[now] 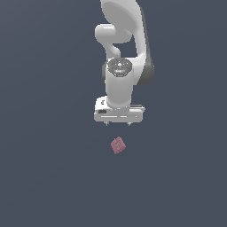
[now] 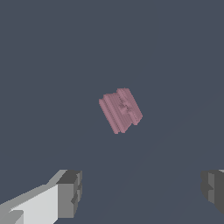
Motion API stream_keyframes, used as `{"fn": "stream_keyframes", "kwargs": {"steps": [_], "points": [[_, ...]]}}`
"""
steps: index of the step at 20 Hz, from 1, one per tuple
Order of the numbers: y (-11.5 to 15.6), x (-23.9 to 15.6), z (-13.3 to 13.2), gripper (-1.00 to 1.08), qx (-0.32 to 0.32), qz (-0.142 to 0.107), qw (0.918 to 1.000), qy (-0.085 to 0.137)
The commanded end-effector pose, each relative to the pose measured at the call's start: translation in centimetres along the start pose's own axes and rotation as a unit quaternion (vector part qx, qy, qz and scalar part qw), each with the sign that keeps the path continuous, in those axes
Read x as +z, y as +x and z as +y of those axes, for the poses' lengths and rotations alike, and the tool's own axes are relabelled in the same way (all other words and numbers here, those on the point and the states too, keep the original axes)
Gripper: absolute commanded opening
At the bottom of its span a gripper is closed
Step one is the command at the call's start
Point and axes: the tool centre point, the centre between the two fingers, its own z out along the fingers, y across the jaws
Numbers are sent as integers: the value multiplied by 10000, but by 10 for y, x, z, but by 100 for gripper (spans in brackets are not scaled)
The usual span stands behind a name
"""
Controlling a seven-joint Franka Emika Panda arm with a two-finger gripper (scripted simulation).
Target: Pick up the object and move it to a goal position.
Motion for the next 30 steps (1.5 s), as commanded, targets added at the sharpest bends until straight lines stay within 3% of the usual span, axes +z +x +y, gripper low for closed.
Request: {"fn": "stream_keyframes", "kwargs": {"steps": [1, 12, 21, 30], "points": [[0, 0, 0, 100, 0, 0, 10000, 0], [-10, 6, -31, 100, -162, -126, 9998, -2], [-6, 9, -28, 100, -308, -112, 9995, -9], [13, 24, -22, 100, -958, -73, 9954, -38]]}}
